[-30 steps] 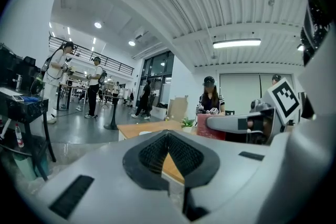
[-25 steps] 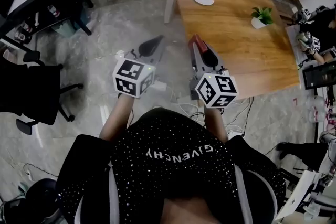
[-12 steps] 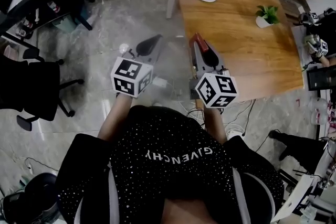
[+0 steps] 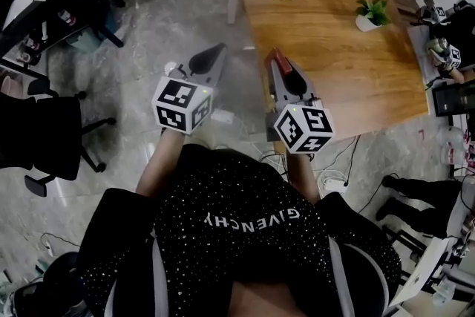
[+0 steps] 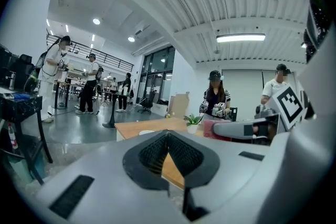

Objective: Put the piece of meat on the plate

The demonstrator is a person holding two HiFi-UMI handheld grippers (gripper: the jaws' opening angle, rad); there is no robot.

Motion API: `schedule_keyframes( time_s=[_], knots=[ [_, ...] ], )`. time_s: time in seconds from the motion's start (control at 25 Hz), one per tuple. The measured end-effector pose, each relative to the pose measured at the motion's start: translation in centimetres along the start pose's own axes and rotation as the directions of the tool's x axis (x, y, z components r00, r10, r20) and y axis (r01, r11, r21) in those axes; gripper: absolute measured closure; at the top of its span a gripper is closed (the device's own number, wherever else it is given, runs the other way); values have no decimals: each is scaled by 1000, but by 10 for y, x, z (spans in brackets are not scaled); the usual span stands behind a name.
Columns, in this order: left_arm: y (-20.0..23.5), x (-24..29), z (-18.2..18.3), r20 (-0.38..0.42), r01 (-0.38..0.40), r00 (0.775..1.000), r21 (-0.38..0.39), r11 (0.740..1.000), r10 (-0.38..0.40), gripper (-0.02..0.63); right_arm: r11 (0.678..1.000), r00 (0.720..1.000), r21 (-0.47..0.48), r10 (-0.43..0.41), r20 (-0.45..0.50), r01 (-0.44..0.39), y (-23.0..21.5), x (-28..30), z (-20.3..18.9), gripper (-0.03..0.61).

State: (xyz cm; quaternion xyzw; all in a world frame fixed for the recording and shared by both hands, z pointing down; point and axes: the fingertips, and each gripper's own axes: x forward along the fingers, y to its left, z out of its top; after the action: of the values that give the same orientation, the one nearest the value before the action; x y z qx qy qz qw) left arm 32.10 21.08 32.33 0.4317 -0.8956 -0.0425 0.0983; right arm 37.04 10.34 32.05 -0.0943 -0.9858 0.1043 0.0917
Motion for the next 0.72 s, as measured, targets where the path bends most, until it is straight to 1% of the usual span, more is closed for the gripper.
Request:
schedule_keyframes(
  time_s=[0.28, 0.4, 0.72],
  knots=[
    [21, 42, 10, 4, 50, 999, -4, 999, -50, 606, 999, 999, -3, -53, 7, 53, -24, 31, 10, 480],
    [32, 67, 13, 3, 85, 996, -7, 996, -85, 606, 997, 997, -6, -77, 11, 77, -34, 51, 15, 480],
    [53, 150, 29, -28, 165, 986, 0, 986, -165, 606, 985, 986, 15, -169, 9, 169, -96, 103, 36, 480]
  ],
)
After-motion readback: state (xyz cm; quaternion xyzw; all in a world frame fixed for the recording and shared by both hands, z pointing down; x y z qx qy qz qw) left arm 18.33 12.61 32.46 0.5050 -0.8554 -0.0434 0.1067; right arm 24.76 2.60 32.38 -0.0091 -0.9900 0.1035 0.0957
